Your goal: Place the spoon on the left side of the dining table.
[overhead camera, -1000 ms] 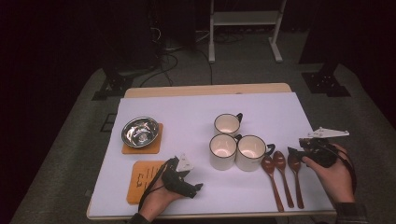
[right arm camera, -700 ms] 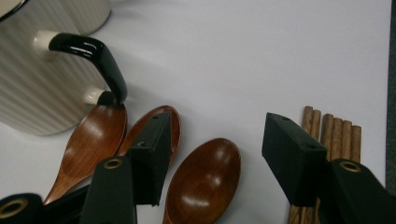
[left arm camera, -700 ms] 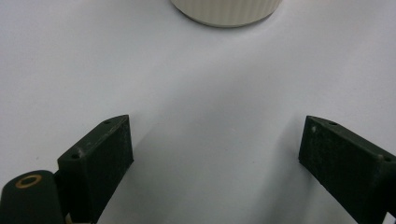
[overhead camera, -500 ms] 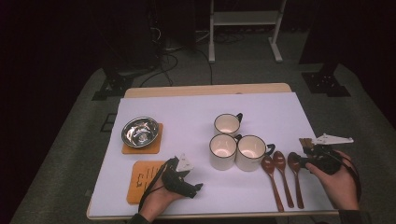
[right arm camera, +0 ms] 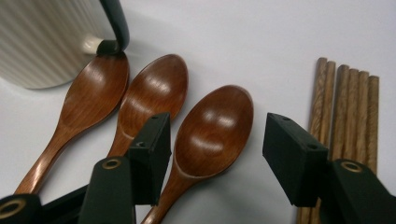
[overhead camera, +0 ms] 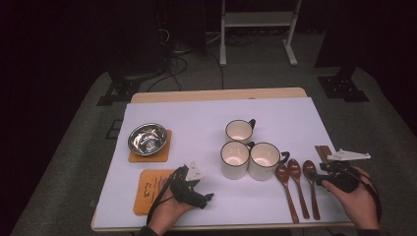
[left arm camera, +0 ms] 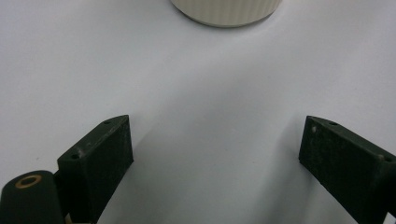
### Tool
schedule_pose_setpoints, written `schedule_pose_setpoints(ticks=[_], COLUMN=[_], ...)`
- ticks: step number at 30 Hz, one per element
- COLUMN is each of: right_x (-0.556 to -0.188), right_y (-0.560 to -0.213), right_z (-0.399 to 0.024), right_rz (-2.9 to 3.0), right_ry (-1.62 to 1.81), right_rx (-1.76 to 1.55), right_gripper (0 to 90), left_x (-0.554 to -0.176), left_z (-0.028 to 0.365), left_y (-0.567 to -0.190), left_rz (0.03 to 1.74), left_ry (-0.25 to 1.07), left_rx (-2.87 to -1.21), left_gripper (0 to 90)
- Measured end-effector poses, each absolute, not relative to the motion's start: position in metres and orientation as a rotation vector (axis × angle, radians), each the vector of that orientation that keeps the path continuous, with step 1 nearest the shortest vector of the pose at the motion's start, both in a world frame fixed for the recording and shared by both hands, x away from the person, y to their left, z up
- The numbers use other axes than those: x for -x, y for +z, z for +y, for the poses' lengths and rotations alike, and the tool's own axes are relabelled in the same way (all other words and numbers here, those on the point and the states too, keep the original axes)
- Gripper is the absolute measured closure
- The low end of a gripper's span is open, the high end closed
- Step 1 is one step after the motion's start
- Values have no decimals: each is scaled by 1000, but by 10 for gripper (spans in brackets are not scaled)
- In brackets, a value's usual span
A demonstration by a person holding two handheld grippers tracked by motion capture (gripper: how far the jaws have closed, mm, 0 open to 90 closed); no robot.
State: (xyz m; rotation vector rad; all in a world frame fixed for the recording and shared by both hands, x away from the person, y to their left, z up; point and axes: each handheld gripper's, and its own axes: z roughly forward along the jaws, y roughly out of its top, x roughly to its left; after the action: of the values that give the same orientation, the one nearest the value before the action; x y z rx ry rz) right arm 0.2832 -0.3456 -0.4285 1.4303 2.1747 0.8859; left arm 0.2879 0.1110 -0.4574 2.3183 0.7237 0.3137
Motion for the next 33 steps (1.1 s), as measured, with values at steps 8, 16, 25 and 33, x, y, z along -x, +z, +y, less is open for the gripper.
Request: schedule_pose_setpoints(ticks=[8,16,25,33], right_x=[-276,-274,-274,-275], right_y=[-433,-439,-443,-443], right_z=[-343,-343,-341,-345], right_rz=[2188,2199,2216,2213], right_ry=[869,858,840,821], right_rx=[-1438,-1452,-1453,-1457], right_gripper=[404,401,400,402], left_x=[-288,-288,-288,-288], left_z=[111,111,111,111], left_y=[-457,-457,-457,-457], left_rz=[724,724,724,724], left_ry=[313,313,313,312], left_rx=[-2318,-2318,-2318,-2318], left_gripper=[88,88,88,88])
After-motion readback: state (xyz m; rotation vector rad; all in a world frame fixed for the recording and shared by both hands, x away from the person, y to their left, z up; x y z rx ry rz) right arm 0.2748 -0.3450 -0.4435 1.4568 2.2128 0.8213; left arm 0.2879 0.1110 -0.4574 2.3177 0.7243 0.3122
